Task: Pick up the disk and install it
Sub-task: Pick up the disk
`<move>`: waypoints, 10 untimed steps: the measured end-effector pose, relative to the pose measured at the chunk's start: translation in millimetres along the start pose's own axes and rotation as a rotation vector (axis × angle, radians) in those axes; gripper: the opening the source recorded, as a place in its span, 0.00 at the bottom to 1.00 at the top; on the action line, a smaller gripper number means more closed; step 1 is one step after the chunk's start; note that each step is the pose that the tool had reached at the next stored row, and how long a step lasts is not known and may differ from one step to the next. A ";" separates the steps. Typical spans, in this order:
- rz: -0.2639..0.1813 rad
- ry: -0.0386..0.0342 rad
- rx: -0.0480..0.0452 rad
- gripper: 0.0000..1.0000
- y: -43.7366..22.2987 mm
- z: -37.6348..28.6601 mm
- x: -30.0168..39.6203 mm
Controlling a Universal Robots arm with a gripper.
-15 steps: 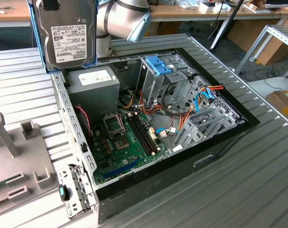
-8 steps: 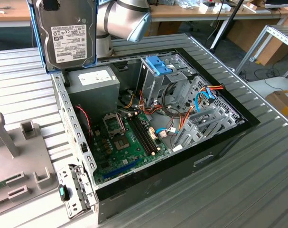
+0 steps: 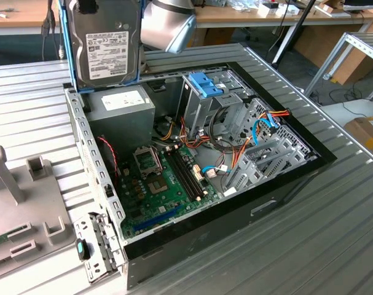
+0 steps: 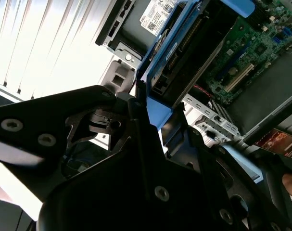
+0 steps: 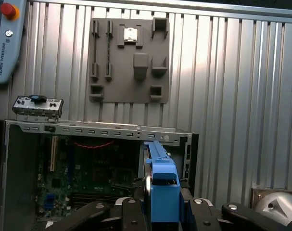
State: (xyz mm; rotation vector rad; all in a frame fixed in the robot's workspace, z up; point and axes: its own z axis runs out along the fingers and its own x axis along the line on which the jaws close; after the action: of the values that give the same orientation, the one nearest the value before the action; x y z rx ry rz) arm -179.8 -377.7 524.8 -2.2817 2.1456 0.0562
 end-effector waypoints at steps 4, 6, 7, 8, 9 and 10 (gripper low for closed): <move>0.001 0.0000 -0.0007 0.36 -12.2 -0.2 0.8; 0.001 -0.0001 -0.0008 0.36 -17.5 -0.2 1.1; 0.001 -0.0001 -0.0007 0.36 -19.9 -0.1 1.2; 0.002 0.0000 -0.0007 0.36 -25.1 -0.2 1.6; 0.002 -0.0001 -0.0007 0.36 -31.2 0.0 2.1; 0.003 -0.0001 -0.0007 0.36 -34.6 0.2 2.7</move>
State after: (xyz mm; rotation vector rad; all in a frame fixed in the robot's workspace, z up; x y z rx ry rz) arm -145.2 -378.3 523.9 -2.2790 2.1492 0.0571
